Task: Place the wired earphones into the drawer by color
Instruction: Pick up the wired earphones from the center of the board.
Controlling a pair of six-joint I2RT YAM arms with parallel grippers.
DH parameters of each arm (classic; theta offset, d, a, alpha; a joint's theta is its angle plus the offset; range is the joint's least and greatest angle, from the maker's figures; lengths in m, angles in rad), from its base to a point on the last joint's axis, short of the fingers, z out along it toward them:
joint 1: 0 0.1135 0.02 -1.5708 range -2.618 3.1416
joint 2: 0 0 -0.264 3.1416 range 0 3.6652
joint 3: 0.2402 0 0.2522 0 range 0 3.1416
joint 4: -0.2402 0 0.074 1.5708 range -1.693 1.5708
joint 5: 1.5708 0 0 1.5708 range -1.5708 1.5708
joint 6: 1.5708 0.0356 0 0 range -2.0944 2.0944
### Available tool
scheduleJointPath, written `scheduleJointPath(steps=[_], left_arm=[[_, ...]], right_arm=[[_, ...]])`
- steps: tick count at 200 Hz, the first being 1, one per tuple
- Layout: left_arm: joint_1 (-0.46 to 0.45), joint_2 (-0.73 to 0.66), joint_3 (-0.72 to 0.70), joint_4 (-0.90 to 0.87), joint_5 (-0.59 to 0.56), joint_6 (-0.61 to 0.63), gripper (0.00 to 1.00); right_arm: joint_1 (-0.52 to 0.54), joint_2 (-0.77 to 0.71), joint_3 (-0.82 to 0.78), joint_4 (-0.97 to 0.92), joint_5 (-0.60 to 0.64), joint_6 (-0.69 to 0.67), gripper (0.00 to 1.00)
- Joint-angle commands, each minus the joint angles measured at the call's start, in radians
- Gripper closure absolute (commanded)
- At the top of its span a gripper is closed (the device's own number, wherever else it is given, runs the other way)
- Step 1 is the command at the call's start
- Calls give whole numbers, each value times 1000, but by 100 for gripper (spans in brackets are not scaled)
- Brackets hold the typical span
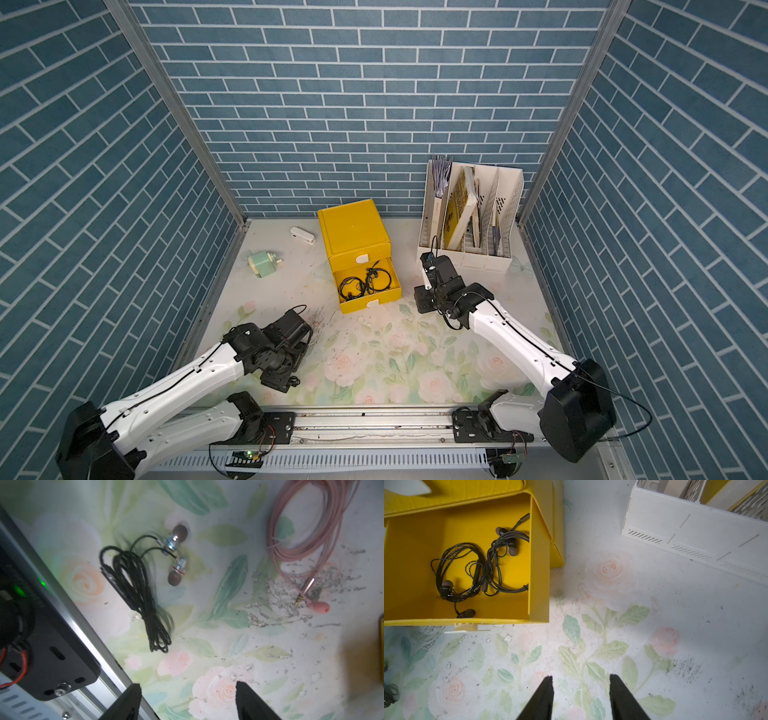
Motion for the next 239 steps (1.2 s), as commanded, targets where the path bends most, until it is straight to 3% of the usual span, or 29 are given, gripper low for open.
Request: scheduleJointPath(steps=[1, 30, 117, 173, 212, 239], left_arm=[[5, 11, -22, -78, -48, -43, 24], [5, 14, -63, -105, -46, -41, 24], [6, -28, -196, 88, -56, -33, 36], [6, -39, -226, 106, -74, -31, 62], [6, -59, -224, 107, -86, -13, 86], [6, -54, -210, 120, -90, 14, 91]], right_arm=[[-4, 19, -13, 18, -14, 18, 53], [-4, 25, -12, 21, -15, 20, 53], [-2, 28, -13, 22, -19, 24, 53], [-3, 30, -18, 22, -17, 24, 53], [-3, 33, -22, 25, -17, 24, 54], [-4, 37, -18, 25, -26, 23, 54]])
